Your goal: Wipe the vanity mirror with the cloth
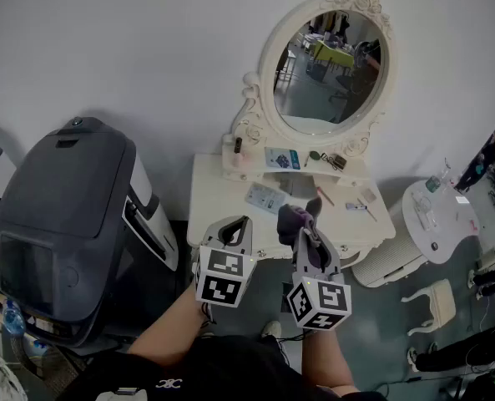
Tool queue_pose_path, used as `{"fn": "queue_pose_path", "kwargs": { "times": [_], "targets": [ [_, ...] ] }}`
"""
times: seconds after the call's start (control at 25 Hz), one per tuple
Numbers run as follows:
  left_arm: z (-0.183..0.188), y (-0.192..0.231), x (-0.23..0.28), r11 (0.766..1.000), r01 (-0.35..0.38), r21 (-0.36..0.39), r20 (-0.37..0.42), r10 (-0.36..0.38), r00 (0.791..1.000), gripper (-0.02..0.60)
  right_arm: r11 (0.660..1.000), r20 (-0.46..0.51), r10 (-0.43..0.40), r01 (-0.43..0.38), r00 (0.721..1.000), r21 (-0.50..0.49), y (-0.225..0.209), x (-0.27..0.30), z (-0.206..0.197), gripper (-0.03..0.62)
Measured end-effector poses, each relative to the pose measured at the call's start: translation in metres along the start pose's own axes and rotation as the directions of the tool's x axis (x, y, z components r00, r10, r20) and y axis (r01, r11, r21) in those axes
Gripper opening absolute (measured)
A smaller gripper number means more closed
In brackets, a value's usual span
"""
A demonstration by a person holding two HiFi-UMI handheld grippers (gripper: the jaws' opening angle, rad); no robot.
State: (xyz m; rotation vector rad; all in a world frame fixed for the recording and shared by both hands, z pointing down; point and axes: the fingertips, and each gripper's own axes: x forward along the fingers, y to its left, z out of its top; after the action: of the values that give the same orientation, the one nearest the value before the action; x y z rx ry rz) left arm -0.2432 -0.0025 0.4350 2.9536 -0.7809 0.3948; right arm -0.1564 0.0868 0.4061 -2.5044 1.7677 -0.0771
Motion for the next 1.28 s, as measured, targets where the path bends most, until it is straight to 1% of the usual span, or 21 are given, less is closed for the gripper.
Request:
{"fn": "queue_pose_path", "kwargs": {
  "times": [0.12, 0.36, 0.52, 0.68, 0.8, 0.92, 1.12, 1.28],
  "targets": [
    [0.002, -0.005, 0.001, 1.000, 0.006, -0.006, 0.000, -0.006, 1.000, 0.006, 1.000, 0.003, -0.002, 0.001, 1.000, 0.005, -0.005, -0.002, 0.002, 0.053],
    [-0.001, -0.023, 0.010, 1.000, 0.016, 0.004, -0.013, -0.016, 1.000, 0.006, 0.998, 0.009, 0.011, -0.012, 1.000, 0.062, -0.021, -0.009, 0.000, 0.054],
    [0.001, -0.035, 0.022, 1.000, 0.010, 0.013, -0.012, -0.010, 1.000, 0.006, 0.998, 0.018, 0.015, -0.016, 1.000, 0.061, -0.039, -0.011, 0.000, 0.054],
    [0.002, -0.049, 0.045, 1.000, 0.000, 0.001, -0.023, 0.000, 1.000, 0.006, 0.996, 0.016, 0.039, -0.040, 0.999, 0.074, -0.063, -0.006, -0.003, 0.054],
    [0.011, -0.068, 0.073, 1.000, -0.014, 0.009, -0.021, 0.014, 1.000, 0.006, 0.995, 0.025, 0.072, -0.073, 0.997, 0.065, -0.092, 0.000, 0.000, 0.054],
    [0.027, -0.090, 0.102, 0.997, -0.059, 0.043, 0.000, 0.059, 0.998, 0.006, 0.995, 0.027, 0.080, -0.082, 0.996, 0.057, -0.130, 0.008, 0.008, 0.054],
    [0.059, -0.127, 0.156, 0.999, -0.048, 0.002, 0.021, 0.048, 0.999, 0.006, 0.995, 0.066, 0.085, -0.088, 0.994, 0.044, -0.199, 0.020, 0.030, 0.054],
    [0.072, -0.139, 0.181, 0.996, -0.089, -0.030, 0.025, 0.090, 0.996, 0.006, 0.993, 0.040, 0.109, -0.110, 0.993, 0.035, -0.238, 0.035, 0.033, 0.054]
  ]
}}
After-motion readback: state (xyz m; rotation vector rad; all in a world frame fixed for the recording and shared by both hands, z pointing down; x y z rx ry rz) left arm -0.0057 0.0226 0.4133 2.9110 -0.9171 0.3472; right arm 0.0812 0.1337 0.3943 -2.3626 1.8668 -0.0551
